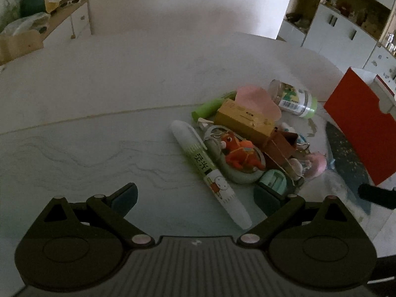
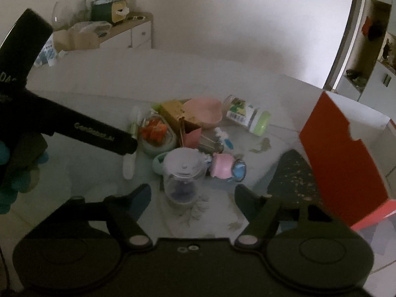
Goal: Organize rigid objects
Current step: 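Grasp the clear plastic cup with the right tool while the left tool grasps the white-green tube, then carry the cup and tube over the red shoebox and lower them inside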
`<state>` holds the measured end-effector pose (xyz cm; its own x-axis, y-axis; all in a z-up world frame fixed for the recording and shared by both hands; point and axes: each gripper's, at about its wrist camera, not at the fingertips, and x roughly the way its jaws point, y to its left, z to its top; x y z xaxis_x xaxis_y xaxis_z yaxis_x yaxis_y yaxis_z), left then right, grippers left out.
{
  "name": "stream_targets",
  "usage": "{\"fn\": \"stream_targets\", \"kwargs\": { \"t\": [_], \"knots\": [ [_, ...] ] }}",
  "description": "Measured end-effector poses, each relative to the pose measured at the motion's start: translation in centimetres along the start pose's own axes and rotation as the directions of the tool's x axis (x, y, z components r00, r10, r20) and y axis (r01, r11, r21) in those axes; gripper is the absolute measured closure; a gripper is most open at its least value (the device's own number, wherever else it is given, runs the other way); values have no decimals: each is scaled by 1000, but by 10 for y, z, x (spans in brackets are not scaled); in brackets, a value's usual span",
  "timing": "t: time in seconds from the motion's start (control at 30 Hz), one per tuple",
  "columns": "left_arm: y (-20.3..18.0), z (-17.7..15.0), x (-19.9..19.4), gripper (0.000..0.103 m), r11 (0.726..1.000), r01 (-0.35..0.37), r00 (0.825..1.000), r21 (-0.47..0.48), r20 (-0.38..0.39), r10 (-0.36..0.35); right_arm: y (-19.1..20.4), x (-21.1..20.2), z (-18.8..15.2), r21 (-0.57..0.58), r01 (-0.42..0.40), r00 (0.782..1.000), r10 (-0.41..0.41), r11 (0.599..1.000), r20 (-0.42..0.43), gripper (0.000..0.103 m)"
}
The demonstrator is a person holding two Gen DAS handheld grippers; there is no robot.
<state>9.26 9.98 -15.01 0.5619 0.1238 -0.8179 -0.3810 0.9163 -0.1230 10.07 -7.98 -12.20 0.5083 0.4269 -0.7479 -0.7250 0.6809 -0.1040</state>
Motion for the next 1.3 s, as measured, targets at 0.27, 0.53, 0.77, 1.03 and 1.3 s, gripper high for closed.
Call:
{"fn": "stream_targets", "kwargs": {
  "t": [0.27,0.53,0.77,1.03,1.3],
  "knots": [
    [-2,3,15,11,1000,-31,999,4,-14,31,7,19,4,-37,17,1000,-18,999,-8,48],
    [-2,8,24,33,998,-59,998,9,-12,59,11,30,9,-67,33,999,-34,997,-13,55],
    [-4,12,28,59,994,-99,995,48,13,99,13,31,10,-65,41,999,-42,997,-12,61],
    [2,10,25,86,992,-117,993,48,23,116,12,23,11,-37,35,999,-36,999,-8,63],
    [7,2,10,86,994,-105,994,35,32,104,6,-1,15,20,31,1000,-31,999,-1,63]
  ]
}}
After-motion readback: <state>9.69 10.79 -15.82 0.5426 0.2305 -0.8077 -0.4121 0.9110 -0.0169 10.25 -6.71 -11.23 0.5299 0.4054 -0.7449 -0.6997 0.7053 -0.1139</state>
